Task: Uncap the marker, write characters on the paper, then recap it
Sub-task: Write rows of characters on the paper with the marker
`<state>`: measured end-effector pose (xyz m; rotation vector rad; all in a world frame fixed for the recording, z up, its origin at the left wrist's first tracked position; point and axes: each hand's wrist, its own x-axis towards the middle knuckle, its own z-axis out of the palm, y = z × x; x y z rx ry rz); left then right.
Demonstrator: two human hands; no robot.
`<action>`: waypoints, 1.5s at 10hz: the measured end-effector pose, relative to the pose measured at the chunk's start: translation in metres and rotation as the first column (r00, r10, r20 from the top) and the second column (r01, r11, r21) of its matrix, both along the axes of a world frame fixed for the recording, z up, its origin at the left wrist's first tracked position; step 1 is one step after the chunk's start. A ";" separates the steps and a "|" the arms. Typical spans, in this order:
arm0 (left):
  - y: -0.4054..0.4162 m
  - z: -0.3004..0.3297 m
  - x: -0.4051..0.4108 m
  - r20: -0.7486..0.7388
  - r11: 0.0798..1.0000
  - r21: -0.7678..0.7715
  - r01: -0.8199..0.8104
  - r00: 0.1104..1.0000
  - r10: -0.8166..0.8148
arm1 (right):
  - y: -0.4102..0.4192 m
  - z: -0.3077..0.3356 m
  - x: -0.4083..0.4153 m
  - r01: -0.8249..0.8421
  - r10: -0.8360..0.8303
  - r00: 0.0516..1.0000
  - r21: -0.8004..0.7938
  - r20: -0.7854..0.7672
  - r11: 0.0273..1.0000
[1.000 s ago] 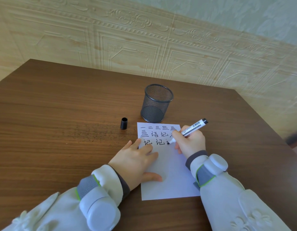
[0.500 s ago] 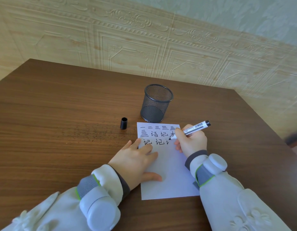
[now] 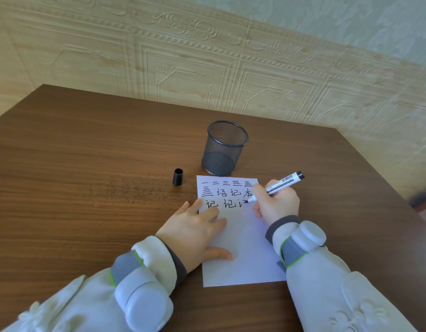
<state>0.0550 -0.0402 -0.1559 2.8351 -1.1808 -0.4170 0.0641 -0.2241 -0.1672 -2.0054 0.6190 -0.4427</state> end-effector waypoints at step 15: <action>0.000 -0.005 0.002 -0.015 1.000 -0.004 0.000 1.000 0.000 | -0.023 -0.006 -0.002 -0.040 0.035 0.998 0.109 0.052 0.993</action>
